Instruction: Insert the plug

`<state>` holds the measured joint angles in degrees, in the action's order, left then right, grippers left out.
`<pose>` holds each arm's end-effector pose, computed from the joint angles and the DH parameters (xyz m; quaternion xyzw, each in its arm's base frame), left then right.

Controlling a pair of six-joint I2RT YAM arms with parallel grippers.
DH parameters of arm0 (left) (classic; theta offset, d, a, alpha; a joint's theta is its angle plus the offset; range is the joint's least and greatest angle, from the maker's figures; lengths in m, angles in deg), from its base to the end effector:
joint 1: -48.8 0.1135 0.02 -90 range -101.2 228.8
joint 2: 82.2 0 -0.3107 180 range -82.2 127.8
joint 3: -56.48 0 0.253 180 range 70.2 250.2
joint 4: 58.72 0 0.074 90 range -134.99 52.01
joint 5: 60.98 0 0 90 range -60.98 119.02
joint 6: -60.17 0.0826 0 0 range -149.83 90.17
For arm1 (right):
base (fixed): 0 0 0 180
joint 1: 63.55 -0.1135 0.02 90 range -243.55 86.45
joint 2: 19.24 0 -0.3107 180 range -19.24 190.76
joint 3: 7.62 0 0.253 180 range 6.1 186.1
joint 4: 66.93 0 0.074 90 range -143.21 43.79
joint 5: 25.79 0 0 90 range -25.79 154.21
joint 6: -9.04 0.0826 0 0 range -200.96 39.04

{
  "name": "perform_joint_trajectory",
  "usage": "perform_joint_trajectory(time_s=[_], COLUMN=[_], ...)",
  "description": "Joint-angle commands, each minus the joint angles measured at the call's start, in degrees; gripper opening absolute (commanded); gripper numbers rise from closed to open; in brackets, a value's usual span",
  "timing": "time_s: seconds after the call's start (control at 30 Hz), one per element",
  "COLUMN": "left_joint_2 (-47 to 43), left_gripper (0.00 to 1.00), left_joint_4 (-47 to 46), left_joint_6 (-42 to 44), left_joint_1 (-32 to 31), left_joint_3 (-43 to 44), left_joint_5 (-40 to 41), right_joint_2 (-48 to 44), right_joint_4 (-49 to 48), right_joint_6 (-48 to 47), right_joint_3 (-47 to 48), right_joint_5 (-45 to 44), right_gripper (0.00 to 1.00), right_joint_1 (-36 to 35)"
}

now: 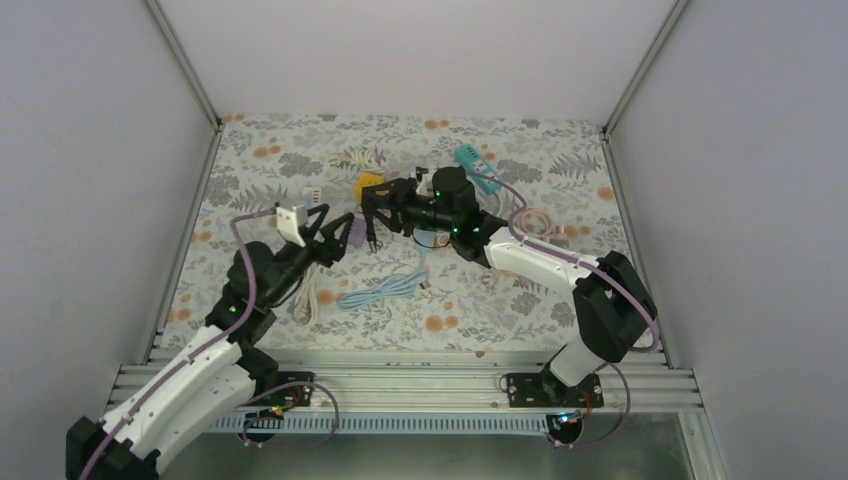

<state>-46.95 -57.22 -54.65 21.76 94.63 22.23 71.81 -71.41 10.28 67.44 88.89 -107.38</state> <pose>0.1514 -0.0882 0.3094 0.0559 0.6962 -0.3496 0.6244 0.2755 0.3123 0.3247 0.1804 0.7471 0.6344 0.0832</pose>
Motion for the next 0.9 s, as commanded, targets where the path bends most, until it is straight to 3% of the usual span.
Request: perform_joint_trajectory(time_s=[0.0, 0.17, 0.53, 0.87], left_joint_2=[6.5, 16.1, 23.0, 27.7], left_gripper=[0.69, 0.67, 0.51, 0.40], left_joint_4=[-4.6, -3.5, -8.7, -5.9], left_joint_6=[8.3, 9.4, 0.9, -4.6], left_joint_1=[-7.5, -15.5, -20.2, -22.6], left_joint_3=[2.5, 7.8, 8.8, 12.0], left_joint_5=[14.6, 26.7, 25.3, 33.4], right_joint_2=[1.5, 0.7, -0.3, -1.0], right_joint_4=[-3.2, 1.9, 4.8, 7.0], right_joint_6=[9.0, 9.1, 10.3, 10.6], right_joint_3=[0.9, 2.3, 1.8, 2.0], right_joint_5=[2.8, -1.1, -4.1, -2.8], right_gripper=[0.31, 0.31, 0.31, 0.31], right_joint_1=[-0.5, -0.6, -0.6, -0.6])
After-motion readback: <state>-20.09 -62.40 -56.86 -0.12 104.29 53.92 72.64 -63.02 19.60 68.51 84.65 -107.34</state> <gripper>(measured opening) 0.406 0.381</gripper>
